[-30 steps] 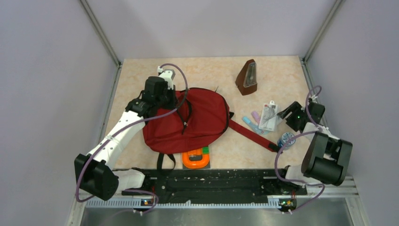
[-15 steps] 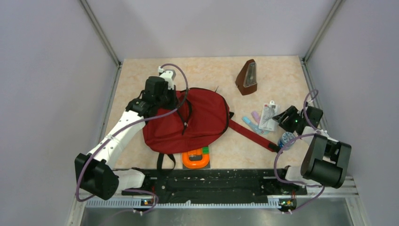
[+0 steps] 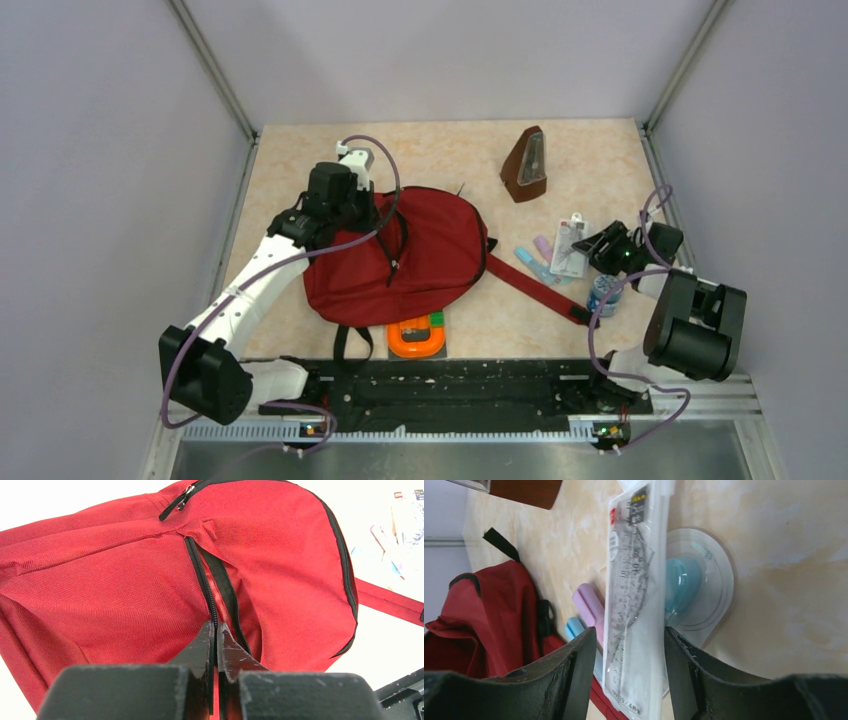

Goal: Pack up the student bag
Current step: Pick up the stationery from the center of the board, then place the stationery in the student bag.

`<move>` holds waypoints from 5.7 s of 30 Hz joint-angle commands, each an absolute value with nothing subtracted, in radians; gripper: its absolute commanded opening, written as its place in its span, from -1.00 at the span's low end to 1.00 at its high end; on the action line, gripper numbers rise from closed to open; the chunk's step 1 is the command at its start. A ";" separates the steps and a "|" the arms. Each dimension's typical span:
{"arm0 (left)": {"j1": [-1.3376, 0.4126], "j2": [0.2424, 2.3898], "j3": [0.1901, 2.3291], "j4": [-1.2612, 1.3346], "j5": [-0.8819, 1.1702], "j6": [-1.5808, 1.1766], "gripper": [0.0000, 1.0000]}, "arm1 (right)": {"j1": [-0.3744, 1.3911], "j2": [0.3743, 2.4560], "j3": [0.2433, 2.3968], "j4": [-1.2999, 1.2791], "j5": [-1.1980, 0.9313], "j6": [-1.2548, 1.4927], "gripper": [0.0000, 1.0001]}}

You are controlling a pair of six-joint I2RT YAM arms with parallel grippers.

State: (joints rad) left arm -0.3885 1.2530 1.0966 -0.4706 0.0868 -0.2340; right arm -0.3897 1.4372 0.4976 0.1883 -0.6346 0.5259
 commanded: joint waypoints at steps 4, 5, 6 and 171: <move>-0.398 1.244 1.108 -0.412 0.131 -0.238 -1.00 | -0.372 1.545 0.501 0.183 -0.654 0.515 -0.15; -0.398 1.243 1.108 -0.412 0.128 -0.237 -1.00 | -0.371 1.547 0.503 0.184 -0.654 0.515 -0.23; -0.398 1.242 1.107 -0.411 0.125 -0.236 -1.00 | -0.372 1.545 0.506 0.183 -0.654 0.513 -0.33; -0.400 1.156 1.090 -0.374 0.171 -0.270 -1.00 | 0.459 0.950 0.827 -0.720 0.517 0.557 0.97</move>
